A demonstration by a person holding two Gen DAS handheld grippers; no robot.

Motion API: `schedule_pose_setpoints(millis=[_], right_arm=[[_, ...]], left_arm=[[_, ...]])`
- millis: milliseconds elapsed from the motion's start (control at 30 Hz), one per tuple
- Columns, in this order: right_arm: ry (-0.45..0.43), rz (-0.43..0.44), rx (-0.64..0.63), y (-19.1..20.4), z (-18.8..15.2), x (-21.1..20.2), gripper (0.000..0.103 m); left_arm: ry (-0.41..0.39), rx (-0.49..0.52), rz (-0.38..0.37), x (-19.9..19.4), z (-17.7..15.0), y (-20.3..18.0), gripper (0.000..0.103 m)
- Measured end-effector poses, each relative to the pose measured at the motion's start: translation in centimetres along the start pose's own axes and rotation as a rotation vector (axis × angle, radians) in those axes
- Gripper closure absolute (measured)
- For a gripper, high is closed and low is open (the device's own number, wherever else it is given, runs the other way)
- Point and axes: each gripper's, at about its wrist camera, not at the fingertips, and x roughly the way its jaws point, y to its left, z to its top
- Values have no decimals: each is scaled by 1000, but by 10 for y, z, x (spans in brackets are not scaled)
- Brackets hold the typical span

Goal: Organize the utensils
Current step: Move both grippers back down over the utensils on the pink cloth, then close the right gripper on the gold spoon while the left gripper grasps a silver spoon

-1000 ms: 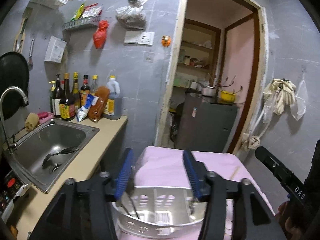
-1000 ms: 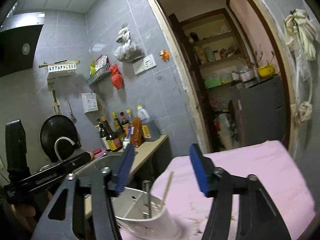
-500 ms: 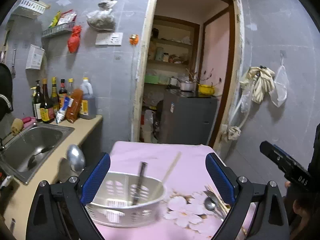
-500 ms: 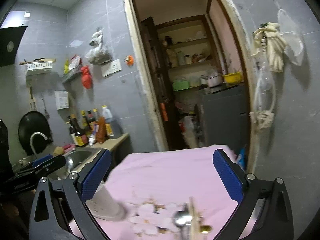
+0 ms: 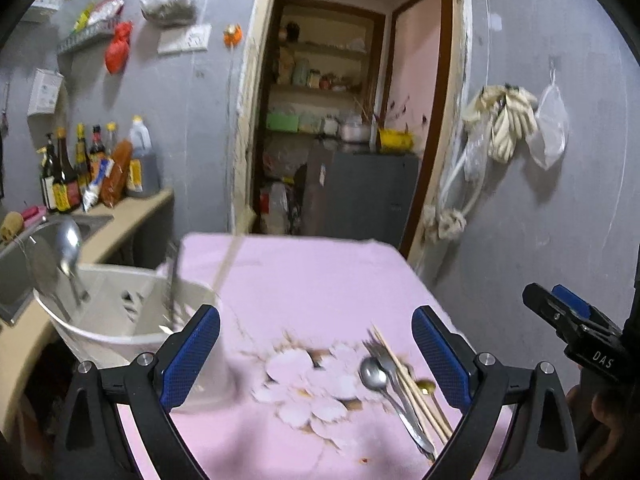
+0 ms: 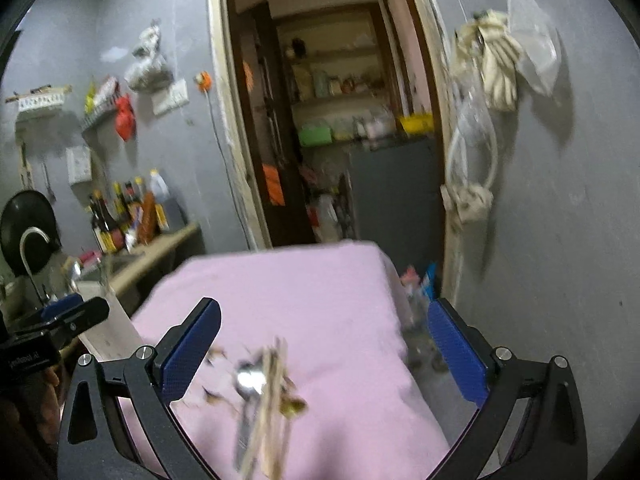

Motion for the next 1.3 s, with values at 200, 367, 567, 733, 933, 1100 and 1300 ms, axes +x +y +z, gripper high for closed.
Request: schedule_pose_setpoints(millis=[200,367,567,733,933,1100,1300], right_arm=[[171,-11,43,-28,-34,34,2],[295,18,11,-28,-61,61,2],[385,22,-104,-4,-81,83,3],[425,19,-155,11,-81,92,3],[486,-21,-186,19,-84,104,5],[483,-57,-171,13,-82,102,15],[492,-46,-139,5,-80,102,33]], left_arm=[[112,-4,-16,35,-25,-12,6],[178,6,-15,61,-36,-14,6],[251,15,-44,90,-44,-14,10],[326,4,-89,113,-50,-13,27],[376,17,-141,130,-55,-21,45],[425,12,-177,140,-58,-23,60],[452,-11,-217,148,-60,-22,69]])
